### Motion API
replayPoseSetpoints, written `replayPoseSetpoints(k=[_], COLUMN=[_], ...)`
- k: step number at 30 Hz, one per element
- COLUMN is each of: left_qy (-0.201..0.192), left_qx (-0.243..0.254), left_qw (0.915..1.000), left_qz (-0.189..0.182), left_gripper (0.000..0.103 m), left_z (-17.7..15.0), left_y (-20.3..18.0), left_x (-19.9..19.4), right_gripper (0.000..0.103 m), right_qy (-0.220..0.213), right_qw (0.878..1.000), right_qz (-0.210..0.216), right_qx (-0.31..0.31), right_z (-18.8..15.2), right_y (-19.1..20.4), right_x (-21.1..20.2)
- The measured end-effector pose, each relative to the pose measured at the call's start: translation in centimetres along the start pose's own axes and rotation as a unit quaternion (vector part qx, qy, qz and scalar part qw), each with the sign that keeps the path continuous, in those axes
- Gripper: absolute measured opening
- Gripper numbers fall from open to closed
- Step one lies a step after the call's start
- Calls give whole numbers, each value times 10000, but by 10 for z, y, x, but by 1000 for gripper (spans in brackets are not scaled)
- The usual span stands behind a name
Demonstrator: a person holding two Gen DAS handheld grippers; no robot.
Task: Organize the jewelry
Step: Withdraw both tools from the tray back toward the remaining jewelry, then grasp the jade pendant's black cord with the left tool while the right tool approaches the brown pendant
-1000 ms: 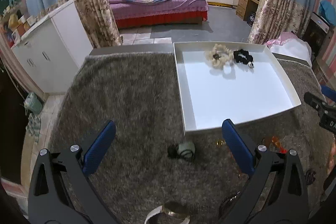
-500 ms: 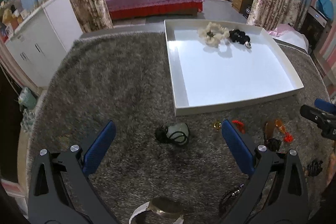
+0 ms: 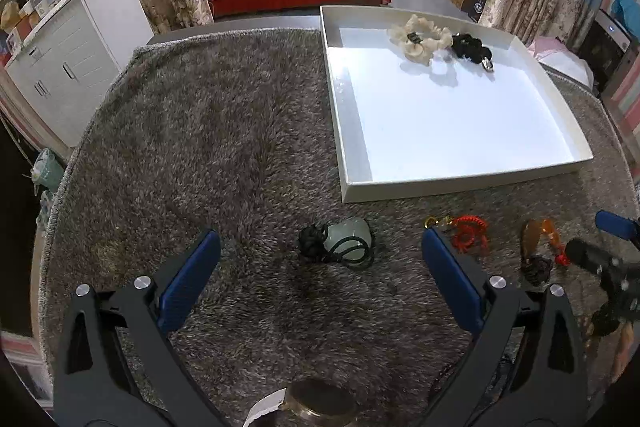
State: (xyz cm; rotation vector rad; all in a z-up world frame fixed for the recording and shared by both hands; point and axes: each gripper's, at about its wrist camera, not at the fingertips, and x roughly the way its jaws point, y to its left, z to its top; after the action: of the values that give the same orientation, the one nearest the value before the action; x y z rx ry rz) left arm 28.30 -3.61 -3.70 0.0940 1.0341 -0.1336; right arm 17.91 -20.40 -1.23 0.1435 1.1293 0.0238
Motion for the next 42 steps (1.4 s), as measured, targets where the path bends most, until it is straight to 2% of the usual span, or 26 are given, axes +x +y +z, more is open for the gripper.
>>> replayPoseSetpoints(k=[2,4,7,16,21,27,42], left_qy=[46,111,173,210,236,426,424], left_qx=[27,35,58,20,66,92,-37], left_qw=[10000,9999,9998,9997,9996,9988,9987], left_qz=[-10,-44,-44,-117,-155,-205,-286], left_gripper=[94,91,88,72,67,47,44], left_z=[1,2,2,5,4,3,6], left_y=[-2,-3,-4,-6,-11,-17,-15], left_x=[5,10,15,23,26,39,50], right_gripper=[89,79,68,42,41,32,28], right_qy=[56,160,261,429,434,466,457], right_qw=[9999,9996,9992,9981,9982,9981,9978], right_qz=[-41,-44,8,27,-11,73,10], right_qx=[-132,-245,-293,-444,-407,-385,-475], right_z=[-3,-6,-8,-15,-15,-14,-16], right_y=[8,17,23,37,35,35,39], right_x=[2,6,12,22,26,30,31])
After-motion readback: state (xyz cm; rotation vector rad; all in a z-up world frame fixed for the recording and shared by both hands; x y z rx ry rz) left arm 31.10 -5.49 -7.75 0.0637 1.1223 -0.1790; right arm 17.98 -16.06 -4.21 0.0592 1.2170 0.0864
